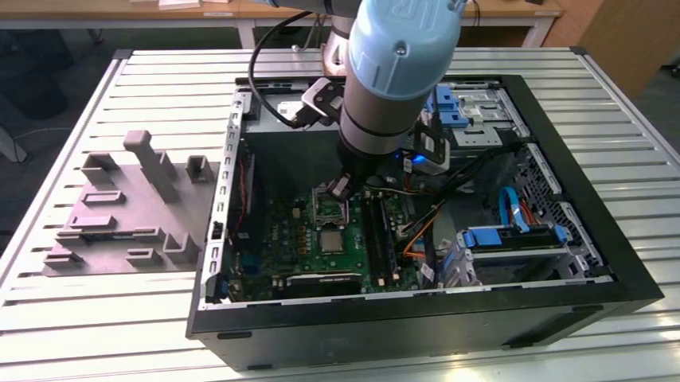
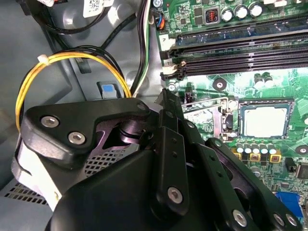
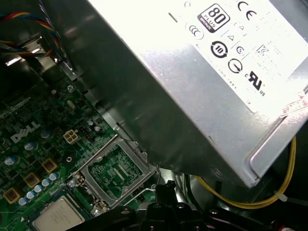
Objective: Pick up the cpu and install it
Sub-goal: 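Close the cpu cover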
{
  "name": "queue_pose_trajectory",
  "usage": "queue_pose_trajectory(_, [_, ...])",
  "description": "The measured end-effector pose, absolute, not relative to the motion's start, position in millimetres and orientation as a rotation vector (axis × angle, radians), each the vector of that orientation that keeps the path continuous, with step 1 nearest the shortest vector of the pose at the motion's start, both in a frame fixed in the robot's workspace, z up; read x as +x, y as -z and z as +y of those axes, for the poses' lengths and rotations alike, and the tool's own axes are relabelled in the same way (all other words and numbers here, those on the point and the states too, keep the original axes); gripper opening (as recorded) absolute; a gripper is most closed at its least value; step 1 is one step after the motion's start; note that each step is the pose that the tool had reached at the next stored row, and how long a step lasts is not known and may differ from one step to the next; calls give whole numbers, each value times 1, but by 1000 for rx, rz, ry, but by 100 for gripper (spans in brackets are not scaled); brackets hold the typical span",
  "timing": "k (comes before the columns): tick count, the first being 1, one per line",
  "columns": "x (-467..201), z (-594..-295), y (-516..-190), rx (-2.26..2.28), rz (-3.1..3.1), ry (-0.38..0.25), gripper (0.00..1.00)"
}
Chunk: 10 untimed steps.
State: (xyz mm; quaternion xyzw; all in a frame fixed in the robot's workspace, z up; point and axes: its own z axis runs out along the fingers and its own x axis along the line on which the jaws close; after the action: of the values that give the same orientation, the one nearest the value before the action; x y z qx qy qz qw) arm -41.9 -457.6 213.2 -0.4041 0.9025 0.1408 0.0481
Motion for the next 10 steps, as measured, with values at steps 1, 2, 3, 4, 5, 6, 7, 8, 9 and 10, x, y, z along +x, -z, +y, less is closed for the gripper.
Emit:
queue_pose_trajectory(1, [-42, -458, -213, -1232, 2751, -430, 11])
queue_pose_trajectory(2, [-42, -458, -213, -1232, 2751, -430, 11])
queue_pose_trajectory(3, [-42, -458, -213, -1232, 2751, -430, 11])
queue_pose_trajectory(4, [-42, -458, -213, -1232, 2751, -430, 11])
queue_pose_trajectory(5, [-42, -458, -213, -1232, 2751, -430, 11])
queue_pose_trajectory(6, [-42, -457, -213, -1232, 2751, -430, 11])
queue_pose_trajectory(7, [-42, -457, -212, -1232, 2751, -430, 11])
queue_pose_trajectory(8, [-42, -457, -212, -1232, 2751, -430, 11])
queue_pose_trajectory(9, [-42, -457, -211, -1232, 2751, -430, 11])
queue_pose_trajectory(10, [-42, -457, -210, -1232, 2751, -430, 11])
